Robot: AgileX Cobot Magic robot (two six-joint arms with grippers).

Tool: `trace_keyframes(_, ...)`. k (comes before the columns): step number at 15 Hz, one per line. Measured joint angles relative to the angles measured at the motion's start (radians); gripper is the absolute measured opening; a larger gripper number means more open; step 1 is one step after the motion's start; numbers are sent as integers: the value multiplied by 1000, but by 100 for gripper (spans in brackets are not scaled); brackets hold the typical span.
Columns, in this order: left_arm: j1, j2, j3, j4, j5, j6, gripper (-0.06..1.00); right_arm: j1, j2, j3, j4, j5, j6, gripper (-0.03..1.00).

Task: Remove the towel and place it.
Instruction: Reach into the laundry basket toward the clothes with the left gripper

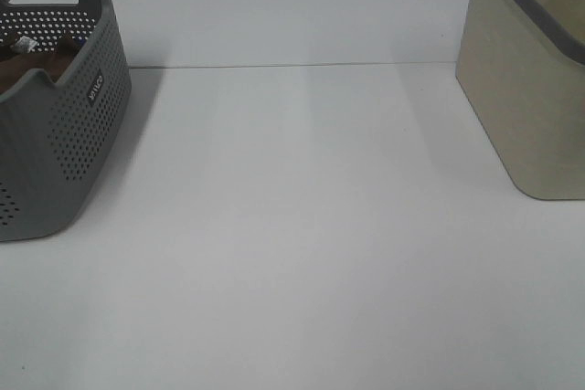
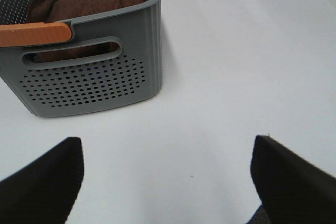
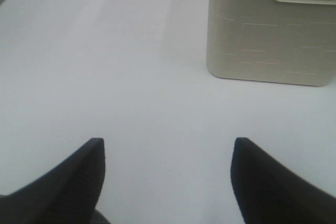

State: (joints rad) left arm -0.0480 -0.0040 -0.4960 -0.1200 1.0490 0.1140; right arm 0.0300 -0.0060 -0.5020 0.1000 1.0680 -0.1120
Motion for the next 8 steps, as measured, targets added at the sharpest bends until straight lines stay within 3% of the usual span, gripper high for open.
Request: trace_keyframes(8, 0, 0, 0, 0, 0, 0, 82, 0, 0, 0, 0, 0, 0, 65)
